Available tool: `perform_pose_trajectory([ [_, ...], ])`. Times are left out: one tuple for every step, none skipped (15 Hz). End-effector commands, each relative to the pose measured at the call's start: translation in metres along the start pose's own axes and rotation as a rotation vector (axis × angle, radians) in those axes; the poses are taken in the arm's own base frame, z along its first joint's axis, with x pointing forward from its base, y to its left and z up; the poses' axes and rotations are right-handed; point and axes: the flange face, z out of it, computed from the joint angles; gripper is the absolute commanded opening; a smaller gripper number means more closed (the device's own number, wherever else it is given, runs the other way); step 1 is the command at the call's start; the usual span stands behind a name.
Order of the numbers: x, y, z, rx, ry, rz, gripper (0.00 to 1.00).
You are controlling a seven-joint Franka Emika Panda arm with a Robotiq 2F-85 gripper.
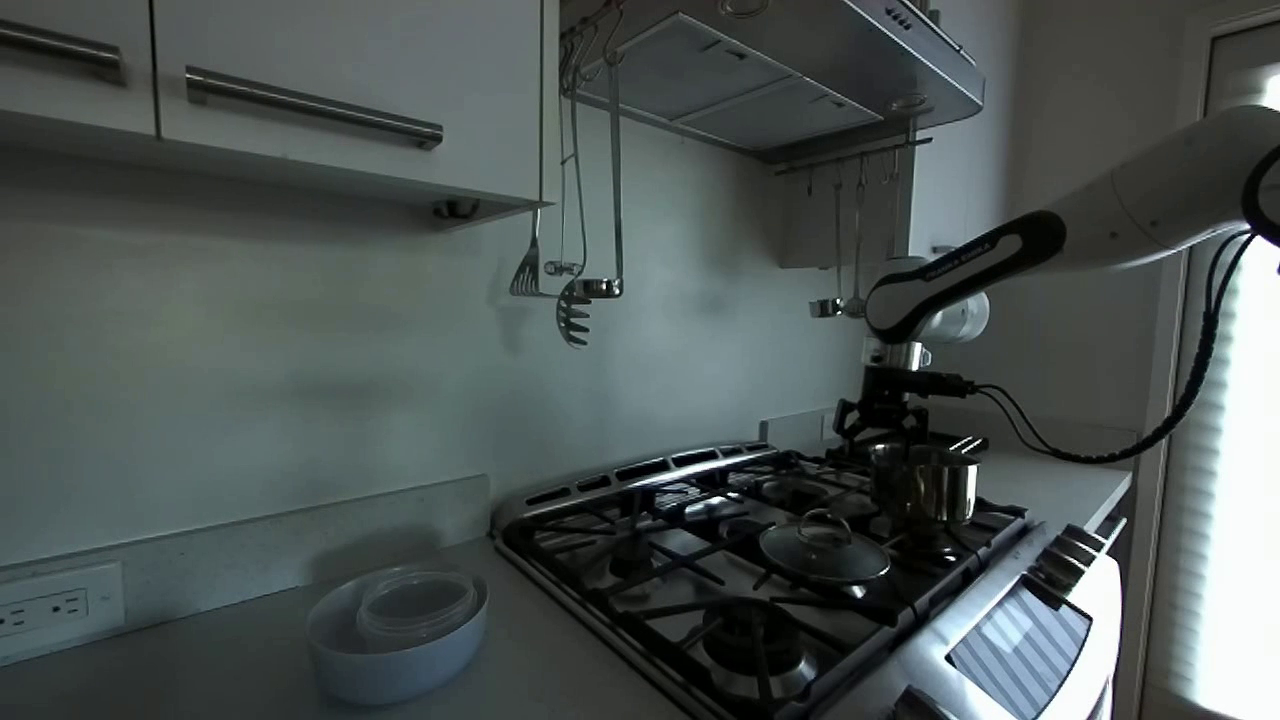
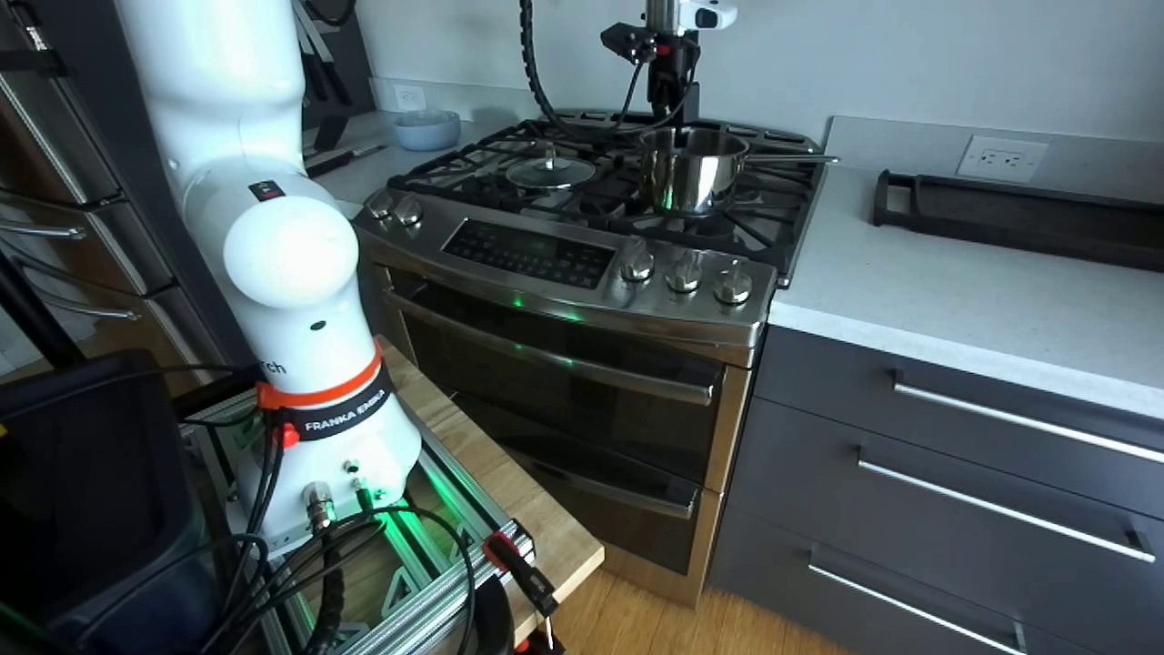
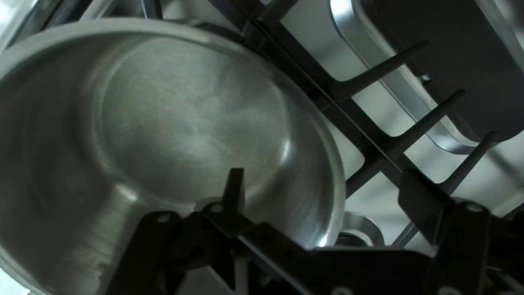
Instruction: Move the pot to the top left corner of the stove then put the lid on the pot
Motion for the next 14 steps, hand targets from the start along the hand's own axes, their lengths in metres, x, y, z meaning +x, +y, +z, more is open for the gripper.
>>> perform_pose_trajectory([
  [0.009,-0.002,0.005,0.033,0.015,0.027,0.66],
  [0.010,-0.002,0.006,0.038,0.016,0.029,0.58],
  [0.011,-0.002,0.008,0.038,0.015,0.030,0.49],
  [0.012,-0.002,0.009,0.040,0.014,0.030,0.42],
  [0.012,-0.002,0.010,0.040,0.014,0.029,0.34],
  [0.013,-0.002,0.011,0.040,0.015,0.027,0.27],
  [0.013,-0.003,0.012,0.039,0.015,0.026,0.20],
  [0.014,-0.003,0.012,0.040,0.014,0.024,0.11],
  [0.014,-0.004,0.013,0.040,0.012,0.023,0.04],
  [0.014,-0.005,0.014,0.040,0.012,0.021,0.00],
  [0.015,-0.006,0.014,0.040,0.011,0.020,0.00],
  [0.015,-0.006,0.015,0.039,0.011,0.019,0.00],
  [0.015,-0.007,0.015,0.040,0.010,0.020,0.01],
  [0.014,-0.008,0.014,0.037,0.009,0.021,0.02],
])
